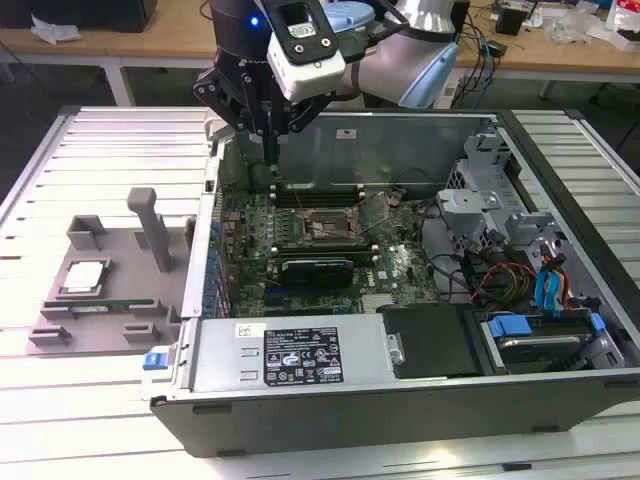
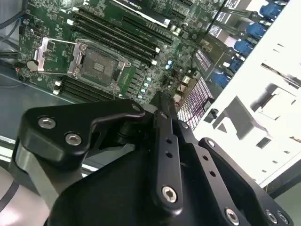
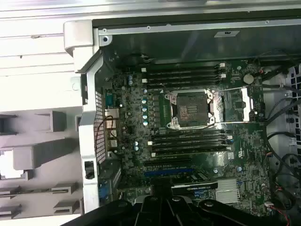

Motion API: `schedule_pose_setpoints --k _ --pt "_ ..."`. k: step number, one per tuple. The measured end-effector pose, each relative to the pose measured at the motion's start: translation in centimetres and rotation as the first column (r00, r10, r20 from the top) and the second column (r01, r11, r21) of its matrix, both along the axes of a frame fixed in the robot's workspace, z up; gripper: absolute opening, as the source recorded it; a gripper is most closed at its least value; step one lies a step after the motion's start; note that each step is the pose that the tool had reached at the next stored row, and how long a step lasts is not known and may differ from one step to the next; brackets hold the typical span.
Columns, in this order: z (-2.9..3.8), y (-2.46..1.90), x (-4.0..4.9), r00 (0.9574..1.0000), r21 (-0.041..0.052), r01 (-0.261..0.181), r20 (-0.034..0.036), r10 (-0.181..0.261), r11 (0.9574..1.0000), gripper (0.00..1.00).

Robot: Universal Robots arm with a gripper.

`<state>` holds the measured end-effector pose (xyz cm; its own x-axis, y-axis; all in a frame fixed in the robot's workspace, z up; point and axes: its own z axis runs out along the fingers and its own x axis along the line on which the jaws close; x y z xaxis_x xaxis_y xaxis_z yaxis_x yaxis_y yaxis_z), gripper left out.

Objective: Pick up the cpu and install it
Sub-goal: 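Reach for the cpu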

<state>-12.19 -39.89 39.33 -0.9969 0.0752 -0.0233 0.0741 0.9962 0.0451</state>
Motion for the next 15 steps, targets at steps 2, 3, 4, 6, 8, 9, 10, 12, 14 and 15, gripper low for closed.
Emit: schedule_pose_setpoints --k 2,3,4,6,8,9,10,12,14,15 --pt "0.0 0.0 -1.11 1.0 0.0 0.0 0.0 0.0 1.0 0.11" --pt "0.0 0.0 -1.34 1.0 0.0 0.0 -0.0001 0.0 1.0 0.11" --pt "0.0 0.0 -1.66 1.0 0.0 0.0 0.0 0.0 1.0 0.11" --pt "0.0 0.0 -2.11 1.0 0.0 0.0 0.0 0.0 1.0 0.11" --pt "0.0 0.0 -2.87 1.0 0.0 0.0 0.0 0.0 1.0 0.11" --pt "0.0 0.0 -3.03 1.0 0.0 0.0 0.0 0.0 1.0 0.11" --pt "0.0 0.0 -3.21 1.0 -0.0001 0.0 -0.0001 0.0 1.0 0.11" --pt "0.0 0.0 -3.8 1.0 0.0 0.0 0.0 0.0 1.0 0.11" --pt "0.0 0.0 -4.44 1.0 0.0 0.0 0.0 0.0 1.0 0.11" --pt "0.0 0.0 -4.69 1.0 0.0 0.0 0.0 0.0 1.0 0.11"
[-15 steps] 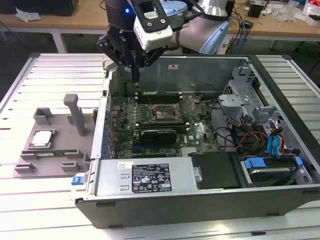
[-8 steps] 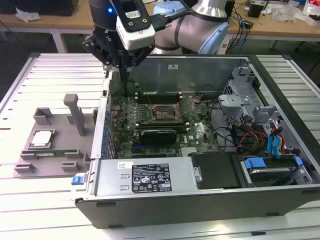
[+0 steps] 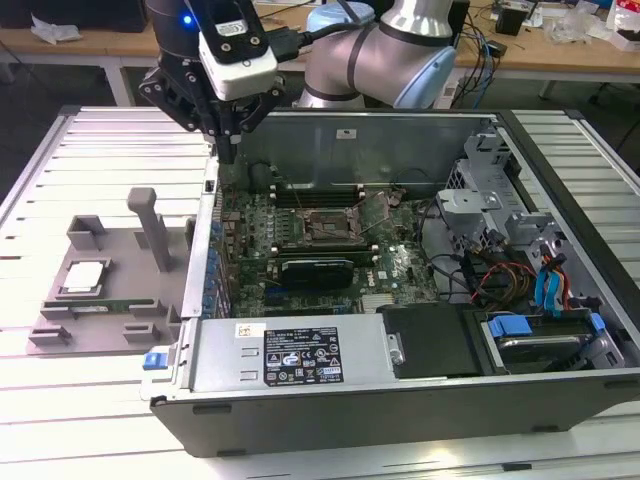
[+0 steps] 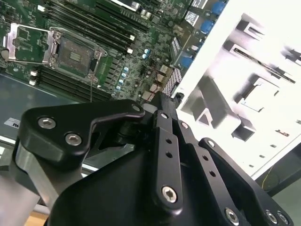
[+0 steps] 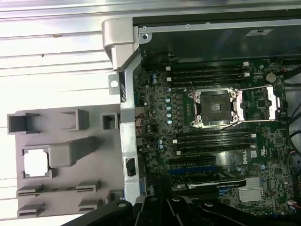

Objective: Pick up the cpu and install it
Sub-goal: 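Reach for the cpu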

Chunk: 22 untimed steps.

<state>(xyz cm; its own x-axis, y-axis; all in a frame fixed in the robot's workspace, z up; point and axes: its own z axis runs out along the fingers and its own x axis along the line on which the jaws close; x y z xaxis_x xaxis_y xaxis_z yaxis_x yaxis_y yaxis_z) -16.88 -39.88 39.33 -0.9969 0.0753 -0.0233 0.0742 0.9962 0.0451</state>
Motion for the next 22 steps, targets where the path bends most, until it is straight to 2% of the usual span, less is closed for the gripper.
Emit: schedule_pose_setpoints --k 7,11,16,22 --pt "0.0 0.0 -0.71 1.0 0.0 0.0 -0.0001 0.0 1.0 0.11" --pt "0.0 0.0 -1.64 1.0 0.0 0.0 0.0 0.0 1.0 0.11" --pt "0.0 0.0 -2.13 1.0 0.0 0.0 0.0 0.0 1.0 0.11" --pt "0.0 0.0 -3.75 1.0 0.0 0.0 0.0 0.0 1.0 0.11"
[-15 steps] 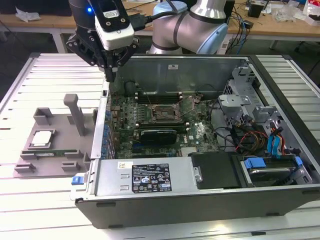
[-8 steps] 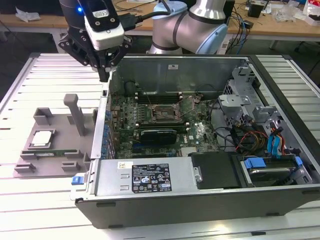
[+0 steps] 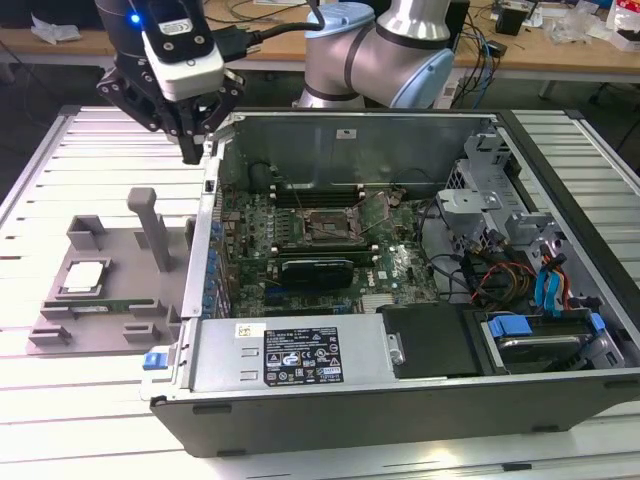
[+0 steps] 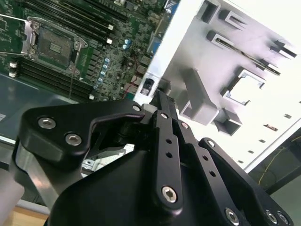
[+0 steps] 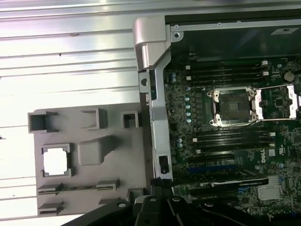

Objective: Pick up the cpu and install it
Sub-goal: 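Reach for the cpu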

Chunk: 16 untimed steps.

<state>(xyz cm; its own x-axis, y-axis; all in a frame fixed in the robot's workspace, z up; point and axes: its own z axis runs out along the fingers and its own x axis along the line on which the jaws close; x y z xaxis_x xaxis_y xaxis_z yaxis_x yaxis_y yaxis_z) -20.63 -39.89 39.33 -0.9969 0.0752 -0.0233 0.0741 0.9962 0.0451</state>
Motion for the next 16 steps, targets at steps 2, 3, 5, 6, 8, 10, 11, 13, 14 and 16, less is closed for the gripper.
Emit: schedule_pose_setpoints --k 2,3,5,6,8,10,11,13,14,16 --pt "0.0 0.0 -0.4 1.0 0.0 0.0 0.0 0.0 1.0 0.11" --pt "0.0 0.0 -0.53 1.0 0.0 0.0 0.0 0.0 1.0 0.11" --pt "0.0 0.0 -0.83 1.0 0.0 0.0 0.0 0.0 1.0 0.11" --pt "0.0 0.0 -0.93 1.0 0.0001 0.0 0.0 0.0 1.0 0.11" --pt "0.0 0.0 -1.25 1.0 0.0 0.0 -0.0001 0.0 1.0 0.11" --pt "0.0 0.0 -1.7 1.0 0.0 0.0 -0.0001 0.0 1.0 0.11" --pt "0.0 0.0 -1.96 1.0 0.0 0.0 -0.0001 0.0 1.0 0.11" --pt "0.0 0.0 -2.36 1.0 0.0 0.0 0.0 0.0 1.0 0.11" --pt "0.0 0.0 -2.52 1.0 0.0 0.0 0.0 0.0 1.0 0.11" --pt "0.0 0.0 -2.89 1.0 0.0 0.0 -0.0001 0.0 1.0 0.11"
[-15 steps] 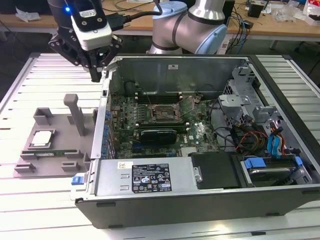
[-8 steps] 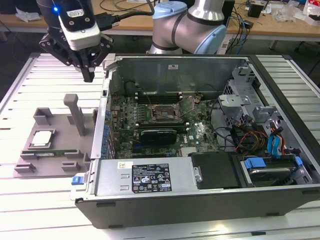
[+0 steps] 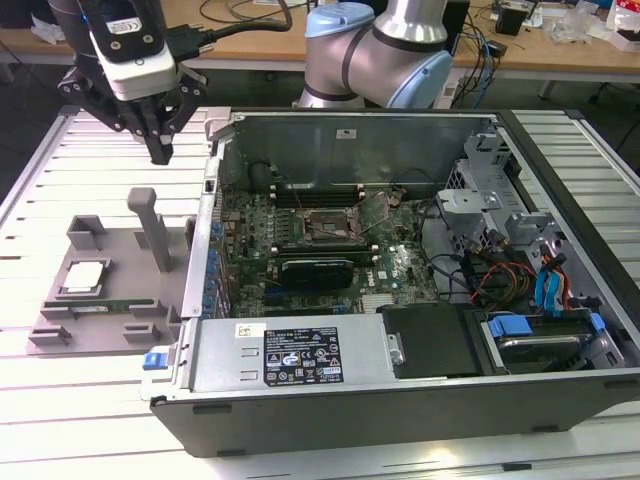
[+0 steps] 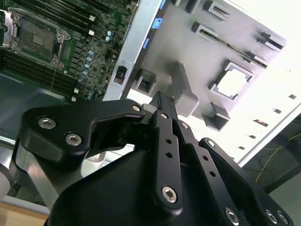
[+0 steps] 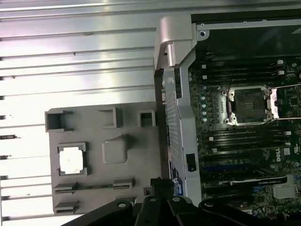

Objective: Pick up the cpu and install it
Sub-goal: 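Reach for the cpu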

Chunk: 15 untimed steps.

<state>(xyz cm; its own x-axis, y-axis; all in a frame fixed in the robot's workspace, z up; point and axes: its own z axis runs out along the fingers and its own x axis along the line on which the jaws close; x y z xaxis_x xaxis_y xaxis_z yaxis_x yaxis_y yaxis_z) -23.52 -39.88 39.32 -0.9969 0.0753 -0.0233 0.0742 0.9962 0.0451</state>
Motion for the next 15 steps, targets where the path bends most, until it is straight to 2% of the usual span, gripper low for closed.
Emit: schedule_pose_setpoints --k 11,15 --pt "0.0 0.0 -1.48 1.0 0.0 0.0 0.0 0.0 1.0 0.11" --pt "-0.01 0.0 -2.43 1.0 0.0 0.0 0.0 0.0 1.0 0.11"
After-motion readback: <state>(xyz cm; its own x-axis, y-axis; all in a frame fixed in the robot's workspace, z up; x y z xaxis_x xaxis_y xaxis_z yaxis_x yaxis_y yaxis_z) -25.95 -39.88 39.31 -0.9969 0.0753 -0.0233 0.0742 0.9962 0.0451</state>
